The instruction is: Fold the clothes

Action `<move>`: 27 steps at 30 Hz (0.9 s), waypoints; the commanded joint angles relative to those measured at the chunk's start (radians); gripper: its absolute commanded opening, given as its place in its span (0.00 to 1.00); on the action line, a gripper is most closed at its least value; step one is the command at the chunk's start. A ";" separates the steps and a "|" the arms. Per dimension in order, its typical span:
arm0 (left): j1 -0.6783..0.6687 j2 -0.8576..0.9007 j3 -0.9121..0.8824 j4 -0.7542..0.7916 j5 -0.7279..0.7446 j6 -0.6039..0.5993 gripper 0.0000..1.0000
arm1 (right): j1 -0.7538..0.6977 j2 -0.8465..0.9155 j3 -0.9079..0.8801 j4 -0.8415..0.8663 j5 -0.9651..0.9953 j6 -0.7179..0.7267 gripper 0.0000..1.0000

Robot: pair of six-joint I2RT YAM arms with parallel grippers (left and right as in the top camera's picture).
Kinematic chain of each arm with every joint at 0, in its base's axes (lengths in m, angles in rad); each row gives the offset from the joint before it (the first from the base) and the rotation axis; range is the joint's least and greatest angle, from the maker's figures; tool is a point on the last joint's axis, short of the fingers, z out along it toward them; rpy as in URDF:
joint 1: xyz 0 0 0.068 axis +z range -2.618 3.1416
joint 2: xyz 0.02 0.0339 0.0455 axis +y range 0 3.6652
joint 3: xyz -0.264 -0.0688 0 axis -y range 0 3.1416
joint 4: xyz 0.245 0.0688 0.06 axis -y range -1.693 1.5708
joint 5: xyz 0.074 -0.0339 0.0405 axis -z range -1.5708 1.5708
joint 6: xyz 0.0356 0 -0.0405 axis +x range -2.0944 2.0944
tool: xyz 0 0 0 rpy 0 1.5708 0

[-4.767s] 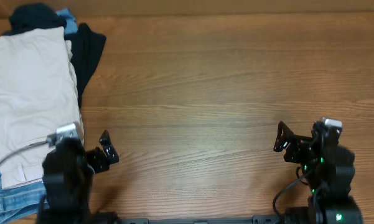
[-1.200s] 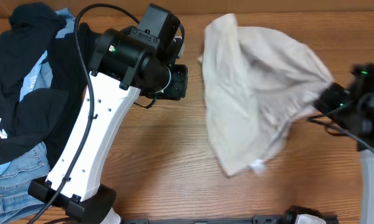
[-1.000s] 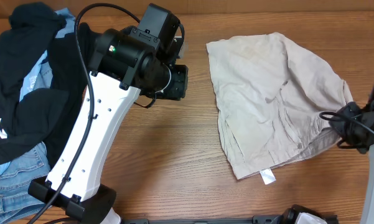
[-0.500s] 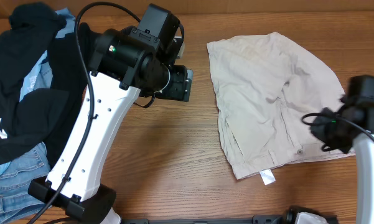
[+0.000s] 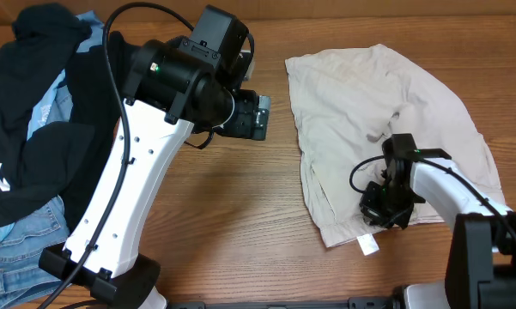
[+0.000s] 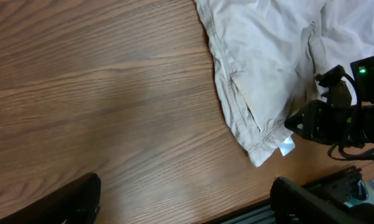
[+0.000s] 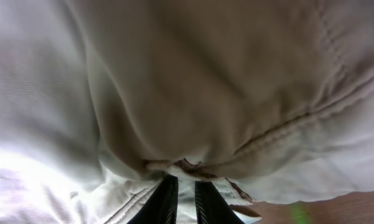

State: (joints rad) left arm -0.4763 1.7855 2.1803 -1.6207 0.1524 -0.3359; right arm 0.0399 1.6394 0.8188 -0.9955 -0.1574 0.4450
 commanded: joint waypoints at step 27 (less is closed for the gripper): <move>0.042 0.010 -0.101 -0.010 -0.083 0.016 0.73 | 0.024 -0.126 0.634 -0.040 0.146 -0.071 0.35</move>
State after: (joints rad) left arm -0.3931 1.7847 2.1609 -1.6623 0.0765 -0.3359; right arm 0.1223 1.5841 1.4017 -0.9798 -0.1253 0.4629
